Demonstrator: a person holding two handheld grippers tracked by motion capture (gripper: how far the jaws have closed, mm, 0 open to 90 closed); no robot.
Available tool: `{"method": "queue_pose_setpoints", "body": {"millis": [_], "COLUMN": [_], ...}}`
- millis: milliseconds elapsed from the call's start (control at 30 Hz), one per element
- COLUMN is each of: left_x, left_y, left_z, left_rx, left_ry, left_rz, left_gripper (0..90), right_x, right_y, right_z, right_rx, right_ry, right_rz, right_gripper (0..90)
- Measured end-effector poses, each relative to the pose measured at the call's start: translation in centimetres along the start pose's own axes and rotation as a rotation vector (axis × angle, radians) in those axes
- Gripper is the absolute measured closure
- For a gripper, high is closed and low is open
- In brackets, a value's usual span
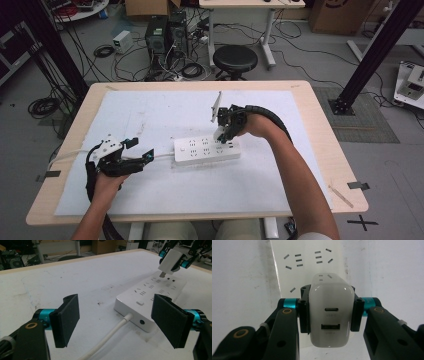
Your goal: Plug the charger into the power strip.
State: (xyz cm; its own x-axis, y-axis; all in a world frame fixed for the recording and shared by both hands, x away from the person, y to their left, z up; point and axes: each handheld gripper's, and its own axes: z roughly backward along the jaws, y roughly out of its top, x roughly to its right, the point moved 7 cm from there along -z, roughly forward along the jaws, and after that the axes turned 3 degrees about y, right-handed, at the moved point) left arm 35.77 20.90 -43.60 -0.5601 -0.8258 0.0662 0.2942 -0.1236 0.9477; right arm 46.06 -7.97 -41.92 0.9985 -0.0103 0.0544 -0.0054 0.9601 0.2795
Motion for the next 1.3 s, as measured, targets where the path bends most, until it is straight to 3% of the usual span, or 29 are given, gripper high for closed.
{"method": "queue_pose_setpoints", "body": {"millis": [533,800,1100,1133,1200,1233,1300], "left_x": [-0.2,-0.1,0.0,0.0,0.0,0.1,0.0], "left_y": [-0.3,-0.4,-0.2,-0.2,-0.2,-0.1,-0.1], "left_z": [0.1,0.0,0.1,0.1,0.1,0.1,0.2], "left_rx": [0.004,0.013,0.018,0.018,0.020,0.020,0.022], "left_ry": [0.001,-0.005,-0.006,-0.005,-0.005,-0.004,-0.002], "left_rz": [0.009,0.018,0.016,0.017,0.019,0.020,0.020], "left_gripper": [22.9,22.8,22.9,22.8,22.8,22.8,22.9], "right_x": [0.1,0.1,0.2,0.1,0.2,0.1,0.1], "right_y": [0.3,1.3,2.2,2.2,2.3,2.1,2.2], "right_z": [-0.9,-1.3,-1.6,-1.5,-1.7,-2.5,-2.4], "right_rx": [-0.032,-0.135,-0.218,-0.231,-0.228,-0.254,-0.258], "right_ry": [0.010,-0.007,0.010,0.010,0.012,0.001,0.012], "right_rz": [0.011,0.094,0.122,0.106,0.124,0.143,0.130], "right_gripper": [63.1,63.2,63.4,63.4,63.3,63.4,63.5]}}
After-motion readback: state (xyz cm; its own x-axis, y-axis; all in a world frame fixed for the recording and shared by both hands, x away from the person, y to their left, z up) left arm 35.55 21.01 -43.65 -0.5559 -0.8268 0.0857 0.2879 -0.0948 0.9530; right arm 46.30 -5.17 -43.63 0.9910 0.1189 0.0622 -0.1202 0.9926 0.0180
